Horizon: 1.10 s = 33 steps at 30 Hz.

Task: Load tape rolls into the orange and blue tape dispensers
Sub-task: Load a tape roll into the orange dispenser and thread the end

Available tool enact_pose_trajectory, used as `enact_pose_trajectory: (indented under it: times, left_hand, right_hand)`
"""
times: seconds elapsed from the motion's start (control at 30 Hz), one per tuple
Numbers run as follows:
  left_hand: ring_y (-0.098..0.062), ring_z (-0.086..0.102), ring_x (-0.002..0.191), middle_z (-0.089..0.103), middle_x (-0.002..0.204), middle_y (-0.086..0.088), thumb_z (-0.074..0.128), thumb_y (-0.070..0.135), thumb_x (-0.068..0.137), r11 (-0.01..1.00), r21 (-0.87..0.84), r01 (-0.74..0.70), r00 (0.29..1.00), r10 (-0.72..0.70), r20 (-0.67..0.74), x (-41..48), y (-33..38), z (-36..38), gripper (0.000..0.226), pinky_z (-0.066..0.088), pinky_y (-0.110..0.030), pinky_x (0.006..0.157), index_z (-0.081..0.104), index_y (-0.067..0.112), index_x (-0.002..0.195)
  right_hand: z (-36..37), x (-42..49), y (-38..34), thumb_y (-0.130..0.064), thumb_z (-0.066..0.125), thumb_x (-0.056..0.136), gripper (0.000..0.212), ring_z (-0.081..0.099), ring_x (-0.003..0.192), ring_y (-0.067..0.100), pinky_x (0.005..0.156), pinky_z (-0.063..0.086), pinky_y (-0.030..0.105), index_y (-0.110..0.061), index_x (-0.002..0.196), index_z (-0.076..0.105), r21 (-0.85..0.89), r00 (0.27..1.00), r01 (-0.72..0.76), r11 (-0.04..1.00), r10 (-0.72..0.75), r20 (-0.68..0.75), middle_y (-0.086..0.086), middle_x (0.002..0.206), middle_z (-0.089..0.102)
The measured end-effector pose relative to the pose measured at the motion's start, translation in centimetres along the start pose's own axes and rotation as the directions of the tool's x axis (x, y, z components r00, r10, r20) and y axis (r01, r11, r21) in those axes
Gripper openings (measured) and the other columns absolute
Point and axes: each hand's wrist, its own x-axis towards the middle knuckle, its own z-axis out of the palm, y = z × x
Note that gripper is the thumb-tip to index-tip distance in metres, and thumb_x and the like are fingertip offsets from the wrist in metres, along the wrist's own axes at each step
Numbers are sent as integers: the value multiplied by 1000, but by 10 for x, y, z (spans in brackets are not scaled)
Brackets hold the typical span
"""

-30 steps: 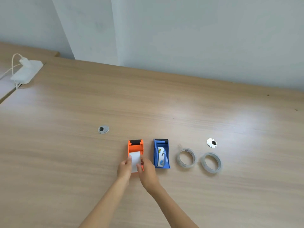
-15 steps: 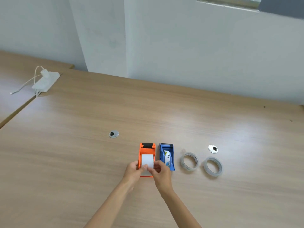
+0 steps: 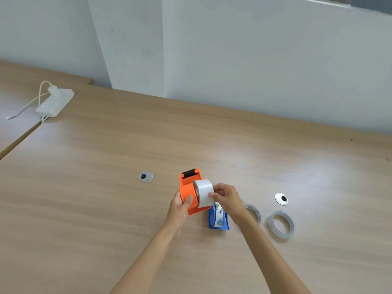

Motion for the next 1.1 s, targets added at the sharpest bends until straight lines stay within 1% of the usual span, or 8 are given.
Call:
enact_pose_trajectory:
  times: [0.1,0.23,0.37,0.47,0.63,0.73,0.93,1.1]
  left_hand:
    - [2,70,83,69,103,0,57,23,83,999,-33,-21,999,20,-37,25,-2,3,43,52,-13,67,53,9,124]
    - [-1,68,74,74,80,6,48,4,96,999,20,-31,992,33,-119,52,-12,-3,18,51,-25,72,55,10,112]
    - [4,65,65,69,74,1,43,-2,97,992,126,22,995,-10,-97,63,-21,-5,20,48,-24,70,53,13,103]
    - [2,64,64,68,66,6,45,-1,95,986,159,59,997,-51,-58,53,-28,0,19,49,-26,72,53,11,108]
    - [-1,61,57,64,66,-3,48,3,92,978,183,100,991,-81,-110,15,-43,-6,19,52,-16,63,57,13,106]
    - [-3,60,58,63,64,-2,53,13,95,968,234,96,991,-71,-114,-3,-56,-8,9,51,-17,64,59,12,101]
    - [-2,60,58,64,62,-1,54,12,95,963,251,99,990,-71,-118,-8,-70,-5,9,47,-11,63,58,15,88]
    - [-2,60,58,64,64,-4,53,11,96,964,243,106,991,-81,-109,0,-70,2,10,46,-9,62,58,16,88]
  right_hand:
    - [1,30,4,-2,61,85,13,65,85,30,85,53,44,-15,85,64,-7,999,-37,999,37,-5,19,91,70]
    - [-5,56,12,-1,58,88,12,60,80,25,76,51,38,-8,95,65,39,986,-84,996,88,-139,10,82,65]
    - [0,91,17,-3,57,87,10,53,77,23,68,38,27,-9,91,63,-228,982,-56,972,12,-187,4,85,63]
    - [21,111,15,-7,56,86,11,51,78,29,67,34,33,-12,80,63,-569,984,50,821,-138,-114,10,83,70]
    - [46,116,15,-2,52,86,16,51,101,32,82,31,37,-8,88,67,-821,953,226,525,-296,73,13,90,67]
    - [56,120,22,7,58,76,19,50,100,33,82,34,38,-7,85,68,-901,929,274,337,-335,157,13,94,62]
    - [68,133,27,0,57,81,19,50,100,27,82,33,32,-15,88,66,-940,939,283,189,-255,231,5,99,62]
    - [72,140,34,10,56,72,34,50,98,26,83,30,32,-18,60,42,-941,952,280,192,-182,247,5,79,62]
